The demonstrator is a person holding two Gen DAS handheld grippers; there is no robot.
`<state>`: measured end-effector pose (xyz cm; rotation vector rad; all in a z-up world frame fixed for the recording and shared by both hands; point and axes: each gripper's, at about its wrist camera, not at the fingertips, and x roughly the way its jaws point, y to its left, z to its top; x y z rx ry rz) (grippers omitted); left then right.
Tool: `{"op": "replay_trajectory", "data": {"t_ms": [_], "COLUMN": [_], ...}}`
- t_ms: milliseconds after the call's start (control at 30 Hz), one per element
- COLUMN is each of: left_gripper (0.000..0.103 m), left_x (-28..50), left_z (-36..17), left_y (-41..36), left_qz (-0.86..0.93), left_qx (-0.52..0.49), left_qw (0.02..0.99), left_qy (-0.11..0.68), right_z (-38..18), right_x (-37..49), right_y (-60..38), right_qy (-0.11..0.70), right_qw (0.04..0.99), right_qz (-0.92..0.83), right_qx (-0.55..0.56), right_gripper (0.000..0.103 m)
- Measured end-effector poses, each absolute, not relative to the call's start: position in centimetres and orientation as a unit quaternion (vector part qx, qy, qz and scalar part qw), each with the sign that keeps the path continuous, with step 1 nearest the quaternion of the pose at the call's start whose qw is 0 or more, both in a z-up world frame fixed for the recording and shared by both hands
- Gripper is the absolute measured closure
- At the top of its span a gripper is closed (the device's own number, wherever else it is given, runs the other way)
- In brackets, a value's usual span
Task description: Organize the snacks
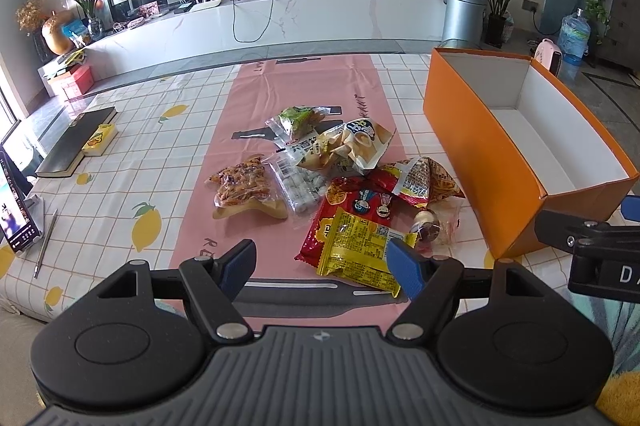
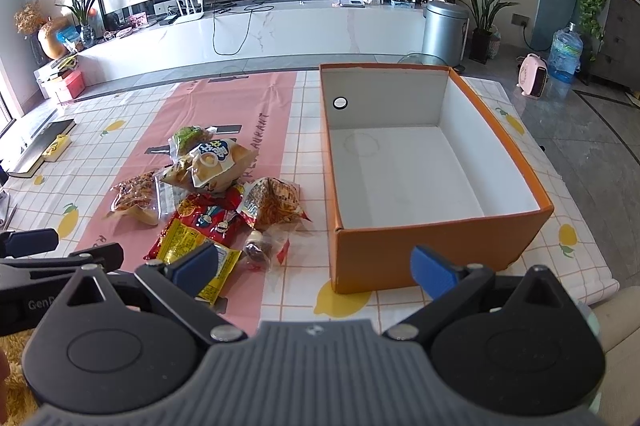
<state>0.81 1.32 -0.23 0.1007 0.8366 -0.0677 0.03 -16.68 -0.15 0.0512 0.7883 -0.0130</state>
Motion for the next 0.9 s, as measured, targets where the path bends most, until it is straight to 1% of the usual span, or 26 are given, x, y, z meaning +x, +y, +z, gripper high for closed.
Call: {"op": "replay_trajectory", "data": {"t_ms": [333, 367, 467, 500, 533, 567, 633, 667, 700, 733, 800, 900], "left_gripper": [0.016, 0.018, 0.031, 0.038, 0.044, 0.046, 0.059, 0.062, 0.068, 0.07, 0.07, 0.068], "left_x": [1.0, 1.2, 1.7, 1.9, 2.1, 2.3, 2.8, 2.9, 3.1, 3.3, 3.8, 4.5], "left_z": [-0.2, -0.3, -0.5, -0.6, -0.8, -0.9, -1.4, -1.6, -1.8, -2.1, -2.6, -3.4], "left_y": [1.6, 1.8, 2.8, 3.2, 3.6, 3.9, 4.4, 4.6, 4.8, 4.9, 5.1, 5.6], "left_qz": [-0.041, -0.043, -0.05, -0.05, -0.052, -0.056, -0.067, -0.07, -0.074, -0.08, -0.084, -0.098], "left_qx": [0.047, 0.045, 0.024, 0.015, 0.006, 0.0, -0.01, -0.015, -0.018, -0.022, -0.034, -0.063], "left_qw": [0.91, 0.908, 0.902, 0.9, 0.898, 0.895, 0.889, 0.886, 0.883, 0.881, 0.876, 0.866], "left_qy": [0.409, 0.414, 0.427, 0.432, 0.438, 0.443, 0.453, 0.458, 0.462, 0.466, 0.475, 0.486], "right_z": [-0.3, -0.4, -0.7, -0.9, -1.0, -1.2, -1.6, -1.8, -2.1, -2.3, -2.9, -3.8], "right_x": [0.1, 0.1, 0.2, 0.3, 0.4, 0.6, 0.9, 1.0, 1.1, 1.3, 1.6, 2.4], "right_y": [-16.6, -16.5, -16.0, -15.8, -15.6, -15.4, -14.9, -14.6, -14.4, -14.1, -13.6, -12.8], "right_qy": [0.385, 0.384, 0.38, 0.378, 0.377, 0.378, 0.384, 0.386, 0.387, 0.39, 0.395, 0.403], "right_qw": [0.922, 0.923, 0.924, 0.925, 0.925, 0.925, 0.922, 0.921, 0.92, 0.918, 0.915, 0.911], "right_qz": [0.001, 0.005, 0.017, 0.021, 0.027, 0.033, 0.045, 0.052, 0.059, 0.067, 0.079, 0.09], "right_qx": [0.029, 0.031, 0.031, 0.029, 0.028, 0.028, 0.029, 0.029, 0.029, 0.029, 0.029, 0.024], "right_gripper": [0.004, 0.004, 0.004, 0.005, 0.013, 0.018, 0.023, 0.03, 0.033, 0.036, 0.039, 0.046]}}
